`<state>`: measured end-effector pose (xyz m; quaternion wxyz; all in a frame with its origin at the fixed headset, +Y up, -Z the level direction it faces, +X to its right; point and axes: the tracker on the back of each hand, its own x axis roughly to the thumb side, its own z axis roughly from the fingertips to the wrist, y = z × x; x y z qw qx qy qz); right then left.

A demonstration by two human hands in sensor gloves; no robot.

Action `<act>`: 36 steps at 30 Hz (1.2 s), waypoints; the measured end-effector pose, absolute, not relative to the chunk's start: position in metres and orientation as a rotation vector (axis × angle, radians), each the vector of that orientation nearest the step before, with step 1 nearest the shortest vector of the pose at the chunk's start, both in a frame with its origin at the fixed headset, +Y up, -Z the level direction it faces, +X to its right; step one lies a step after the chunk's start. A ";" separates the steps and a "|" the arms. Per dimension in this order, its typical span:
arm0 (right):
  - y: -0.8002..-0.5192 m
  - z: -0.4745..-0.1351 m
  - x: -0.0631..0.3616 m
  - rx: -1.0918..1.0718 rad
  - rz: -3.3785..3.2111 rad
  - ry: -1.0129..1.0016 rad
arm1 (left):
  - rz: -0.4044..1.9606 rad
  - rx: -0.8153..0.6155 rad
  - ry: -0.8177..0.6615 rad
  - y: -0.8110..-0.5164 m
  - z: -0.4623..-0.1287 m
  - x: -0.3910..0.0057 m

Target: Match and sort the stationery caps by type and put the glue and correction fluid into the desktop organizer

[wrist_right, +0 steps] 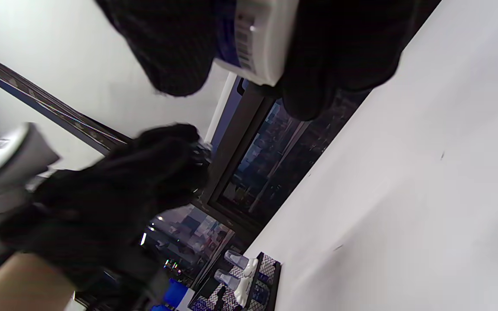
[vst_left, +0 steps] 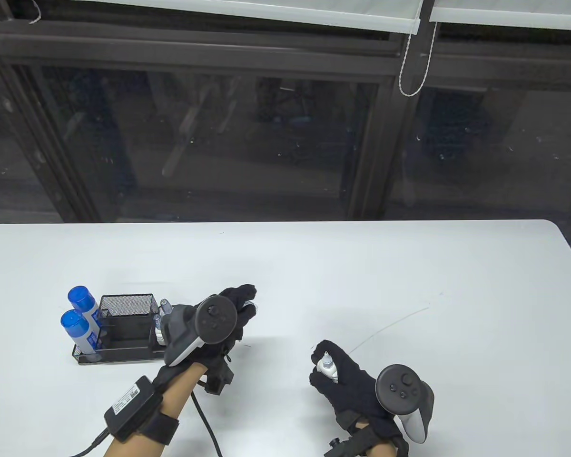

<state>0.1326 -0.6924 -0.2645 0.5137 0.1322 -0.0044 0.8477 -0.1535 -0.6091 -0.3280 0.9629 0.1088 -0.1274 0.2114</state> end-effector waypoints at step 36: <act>-0.701 -0.252 0.084 0.502 1.924 0.195 | 0.432 0.383 -0.624 -0.623 -0.229 -0.110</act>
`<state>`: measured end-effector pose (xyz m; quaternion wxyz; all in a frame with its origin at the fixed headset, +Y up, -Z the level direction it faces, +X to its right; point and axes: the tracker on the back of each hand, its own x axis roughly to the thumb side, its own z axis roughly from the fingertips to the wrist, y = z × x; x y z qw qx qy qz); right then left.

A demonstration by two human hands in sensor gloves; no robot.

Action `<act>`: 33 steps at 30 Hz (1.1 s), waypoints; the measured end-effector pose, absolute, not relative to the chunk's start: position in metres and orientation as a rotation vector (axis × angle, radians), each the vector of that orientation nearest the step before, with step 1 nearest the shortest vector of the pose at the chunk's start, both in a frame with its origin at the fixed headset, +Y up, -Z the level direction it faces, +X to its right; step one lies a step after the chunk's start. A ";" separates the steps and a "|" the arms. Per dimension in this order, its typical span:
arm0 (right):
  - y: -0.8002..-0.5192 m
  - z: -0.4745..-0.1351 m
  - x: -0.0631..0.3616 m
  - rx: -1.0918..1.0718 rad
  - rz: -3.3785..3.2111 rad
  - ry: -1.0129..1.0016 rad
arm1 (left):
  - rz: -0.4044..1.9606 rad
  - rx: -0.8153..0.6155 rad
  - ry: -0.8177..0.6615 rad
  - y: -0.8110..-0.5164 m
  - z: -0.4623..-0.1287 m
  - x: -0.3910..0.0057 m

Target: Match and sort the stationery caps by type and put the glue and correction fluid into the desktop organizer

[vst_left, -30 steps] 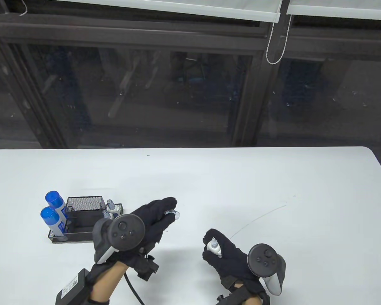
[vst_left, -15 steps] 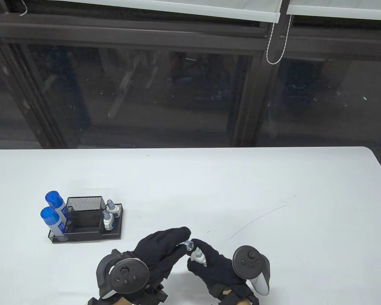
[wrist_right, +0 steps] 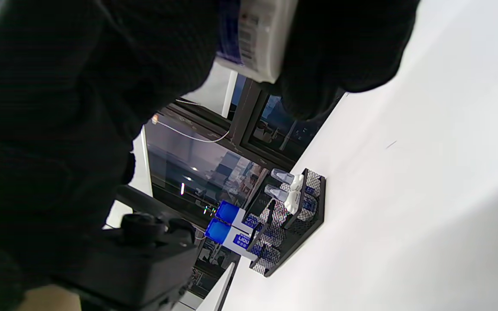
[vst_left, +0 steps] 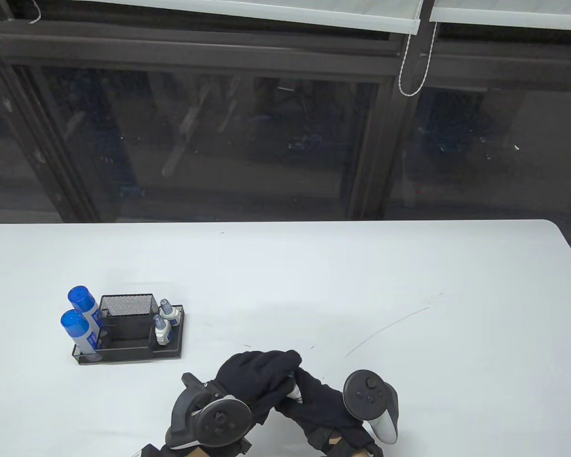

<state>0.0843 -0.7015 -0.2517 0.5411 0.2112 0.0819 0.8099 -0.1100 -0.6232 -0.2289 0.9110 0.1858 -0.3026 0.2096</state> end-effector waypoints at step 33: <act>-0.711 -0.259 0.090 0.510 1.892 0.235 | 0.359 0.395 -0.585 -0.625 -0.222 -0.100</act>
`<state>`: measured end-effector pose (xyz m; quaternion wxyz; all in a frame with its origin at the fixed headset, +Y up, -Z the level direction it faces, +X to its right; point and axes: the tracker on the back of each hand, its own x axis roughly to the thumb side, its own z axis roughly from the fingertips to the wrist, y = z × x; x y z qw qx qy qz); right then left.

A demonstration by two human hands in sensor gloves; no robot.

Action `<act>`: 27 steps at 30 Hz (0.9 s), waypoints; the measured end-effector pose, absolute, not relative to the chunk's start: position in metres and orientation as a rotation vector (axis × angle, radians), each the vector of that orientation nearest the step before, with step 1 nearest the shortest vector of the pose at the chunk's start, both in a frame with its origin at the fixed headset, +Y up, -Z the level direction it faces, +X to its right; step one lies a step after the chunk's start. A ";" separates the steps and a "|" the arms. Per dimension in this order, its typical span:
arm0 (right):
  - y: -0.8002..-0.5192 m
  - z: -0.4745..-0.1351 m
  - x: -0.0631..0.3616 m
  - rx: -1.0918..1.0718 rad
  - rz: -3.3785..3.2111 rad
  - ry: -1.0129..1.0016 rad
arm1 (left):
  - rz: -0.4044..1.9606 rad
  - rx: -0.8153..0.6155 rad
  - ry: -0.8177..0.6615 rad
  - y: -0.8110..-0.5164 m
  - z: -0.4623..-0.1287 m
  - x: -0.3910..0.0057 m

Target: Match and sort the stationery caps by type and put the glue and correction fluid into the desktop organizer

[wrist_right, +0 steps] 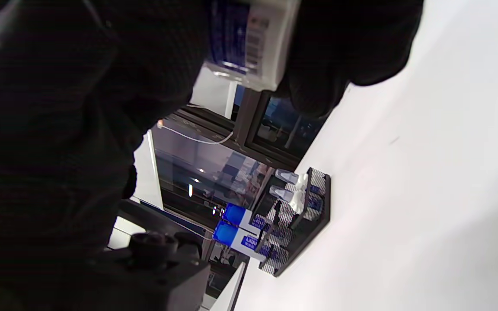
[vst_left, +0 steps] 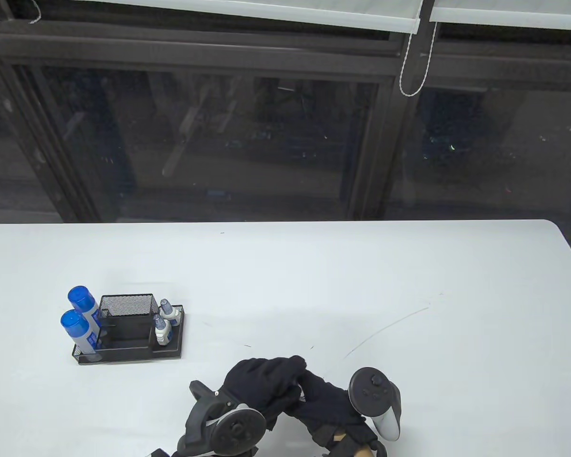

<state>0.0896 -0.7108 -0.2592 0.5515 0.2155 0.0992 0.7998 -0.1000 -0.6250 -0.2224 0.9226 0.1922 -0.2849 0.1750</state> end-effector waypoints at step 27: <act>-0.711 -0.265 0.108 0.399 2.071 0.176 | 0.176 0.308 0.168 -0.689 -0.311 -0.278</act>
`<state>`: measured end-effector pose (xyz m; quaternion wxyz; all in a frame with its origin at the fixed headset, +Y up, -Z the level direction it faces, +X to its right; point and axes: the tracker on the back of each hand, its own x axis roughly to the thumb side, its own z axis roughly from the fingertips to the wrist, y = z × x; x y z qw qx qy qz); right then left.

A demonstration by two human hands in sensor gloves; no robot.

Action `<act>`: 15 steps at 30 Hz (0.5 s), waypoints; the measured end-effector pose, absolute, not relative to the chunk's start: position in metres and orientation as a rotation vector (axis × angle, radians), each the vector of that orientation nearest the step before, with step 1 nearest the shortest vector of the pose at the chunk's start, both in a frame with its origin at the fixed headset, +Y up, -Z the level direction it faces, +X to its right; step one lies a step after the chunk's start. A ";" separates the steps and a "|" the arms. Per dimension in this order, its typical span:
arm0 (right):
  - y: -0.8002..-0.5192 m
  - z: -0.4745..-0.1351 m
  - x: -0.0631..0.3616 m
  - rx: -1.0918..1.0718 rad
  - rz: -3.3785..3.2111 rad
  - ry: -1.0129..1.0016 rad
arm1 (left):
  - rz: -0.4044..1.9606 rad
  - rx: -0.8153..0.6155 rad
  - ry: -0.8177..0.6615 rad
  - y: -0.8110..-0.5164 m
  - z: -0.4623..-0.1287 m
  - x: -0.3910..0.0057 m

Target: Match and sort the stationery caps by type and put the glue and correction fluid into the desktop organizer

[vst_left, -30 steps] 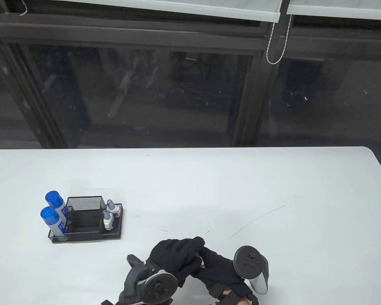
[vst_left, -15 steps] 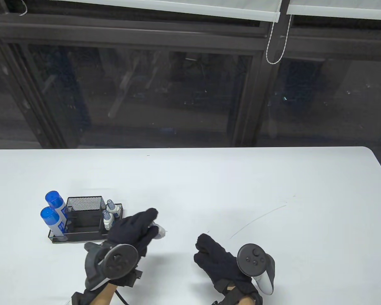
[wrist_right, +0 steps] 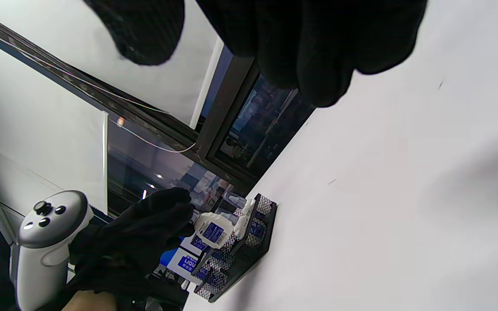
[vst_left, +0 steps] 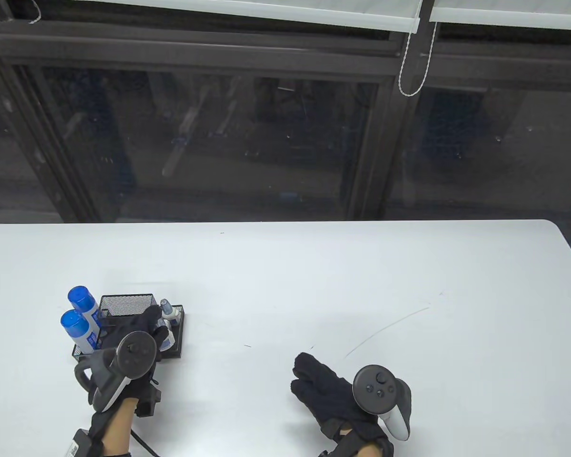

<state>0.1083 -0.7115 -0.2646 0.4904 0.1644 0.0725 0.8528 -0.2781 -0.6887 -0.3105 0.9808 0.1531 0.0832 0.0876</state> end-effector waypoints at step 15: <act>-0.713 -0.265 0.106 0.406 2.098 0.189 | 0.045 0.230 0.181 -0.713 -0.323 -0.272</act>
